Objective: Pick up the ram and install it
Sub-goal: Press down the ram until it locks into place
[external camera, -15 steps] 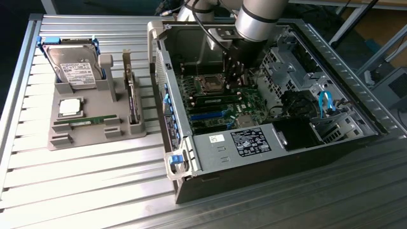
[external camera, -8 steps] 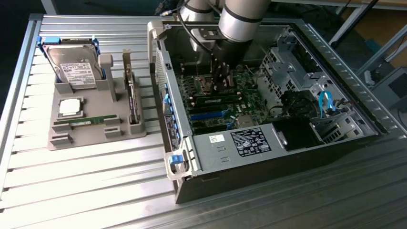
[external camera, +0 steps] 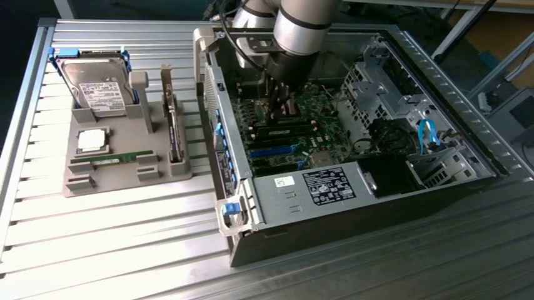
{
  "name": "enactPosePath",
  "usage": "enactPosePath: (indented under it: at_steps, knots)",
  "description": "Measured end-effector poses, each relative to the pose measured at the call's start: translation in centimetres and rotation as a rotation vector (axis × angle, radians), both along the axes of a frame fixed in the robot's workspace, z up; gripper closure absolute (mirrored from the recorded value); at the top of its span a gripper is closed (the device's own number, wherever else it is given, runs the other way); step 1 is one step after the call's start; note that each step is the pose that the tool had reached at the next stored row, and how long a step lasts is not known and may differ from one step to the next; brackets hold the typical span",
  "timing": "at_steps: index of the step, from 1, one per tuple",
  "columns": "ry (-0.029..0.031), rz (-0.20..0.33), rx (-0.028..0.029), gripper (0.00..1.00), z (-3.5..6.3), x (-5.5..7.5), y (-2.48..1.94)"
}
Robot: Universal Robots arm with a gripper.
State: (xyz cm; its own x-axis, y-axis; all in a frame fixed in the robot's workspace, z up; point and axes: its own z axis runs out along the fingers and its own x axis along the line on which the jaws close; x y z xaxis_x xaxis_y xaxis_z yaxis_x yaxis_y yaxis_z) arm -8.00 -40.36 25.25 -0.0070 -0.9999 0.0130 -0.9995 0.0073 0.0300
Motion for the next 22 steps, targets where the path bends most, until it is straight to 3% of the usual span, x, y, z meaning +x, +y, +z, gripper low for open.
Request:
enactPosePath:
  at_steps: [9, 15, 22]
  knots:
    - [0.0, 0.0, -0.0001, 0.9, -0.02, -0.38, -0.01]
    - [-0.0001, 0.0, 0.0, 0.9, -0.71, -0.37, 0.0]
    - [-0.0002, 0.0, 0.0001, 0.9, -0.85, -0.37, 0.0]
